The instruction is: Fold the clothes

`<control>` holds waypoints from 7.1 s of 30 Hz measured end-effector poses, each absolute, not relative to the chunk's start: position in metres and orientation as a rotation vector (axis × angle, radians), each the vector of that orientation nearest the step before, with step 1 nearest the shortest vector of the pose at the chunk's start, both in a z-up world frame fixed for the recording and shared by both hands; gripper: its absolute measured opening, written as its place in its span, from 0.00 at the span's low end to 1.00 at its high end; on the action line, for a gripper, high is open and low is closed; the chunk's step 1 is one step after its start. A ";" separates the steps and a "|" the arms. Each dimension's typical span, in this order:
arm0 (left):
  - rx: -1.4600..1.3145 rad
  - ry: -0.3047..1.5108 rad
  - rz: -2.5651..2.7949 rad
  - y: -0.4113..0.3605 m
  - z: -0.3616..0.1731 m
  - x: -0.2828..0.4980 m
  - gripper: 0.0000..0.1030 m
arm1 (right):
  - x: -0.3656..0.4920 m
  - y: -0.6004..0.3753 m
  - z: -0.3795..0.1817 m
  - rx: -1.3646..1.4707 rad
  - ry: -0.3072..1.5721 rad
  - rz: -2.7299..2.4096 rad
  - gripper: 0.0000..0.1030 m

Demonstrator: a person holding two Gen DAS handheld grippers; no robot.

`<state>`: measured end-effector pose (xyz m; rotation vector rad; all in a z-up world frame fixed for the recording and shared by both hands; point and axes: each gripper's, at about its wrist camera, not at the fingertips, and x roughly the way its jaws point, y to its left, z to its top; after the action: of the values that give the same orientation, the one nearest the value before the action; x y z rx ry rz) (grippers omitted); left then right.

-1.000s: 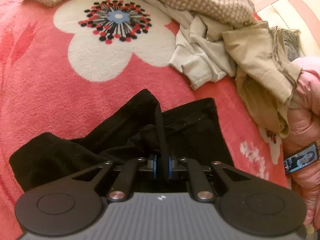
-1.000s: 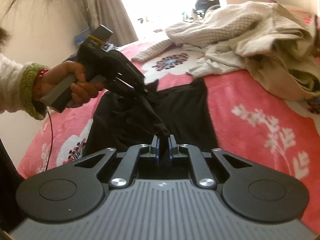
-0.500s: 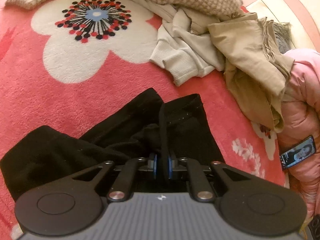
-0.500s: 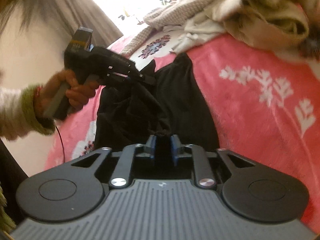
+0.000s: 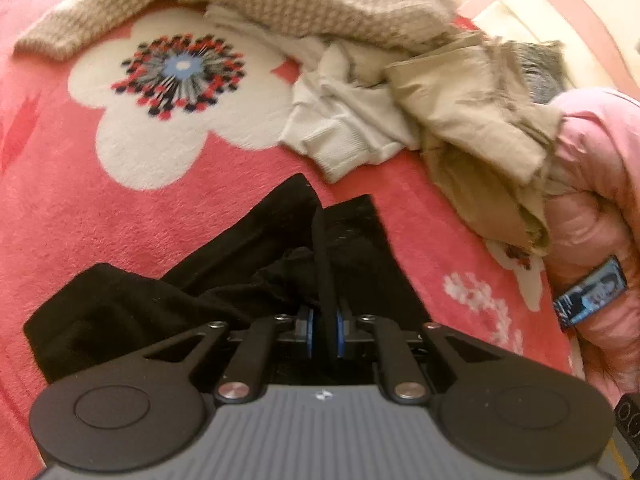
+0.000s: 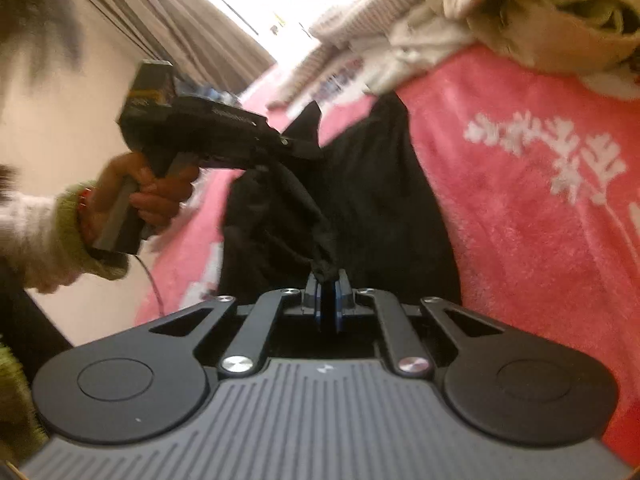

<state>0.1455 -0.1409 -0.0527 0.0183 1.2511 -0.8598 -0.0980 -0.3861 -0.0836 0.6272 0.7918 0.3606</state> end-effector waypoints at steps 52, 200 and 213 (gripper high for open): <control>0.242 1.169 -1.045 -0.019 -0.033 0.087 0.66 | -0.157 -0.437 -0.108 0.755 0.900 0.018 0.24; 0.433 1.141 -1.144 -0.021 -0.097 0.016 0.57 | 0.026 -0.427 -0.026 0.269 0.848 0.365 0.05; 0.447 1.148 -1.102 -0.022 -0.095 0.013 0.57 | -0.063 -0.379 -0.071 0.188 0.987 0.407 0.20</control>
<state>0.0127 -0.0223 -0.0955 0.4465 1.1484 -1.1016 -0.0630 -0.3789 -0.0707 0.1880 0.9866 0.4066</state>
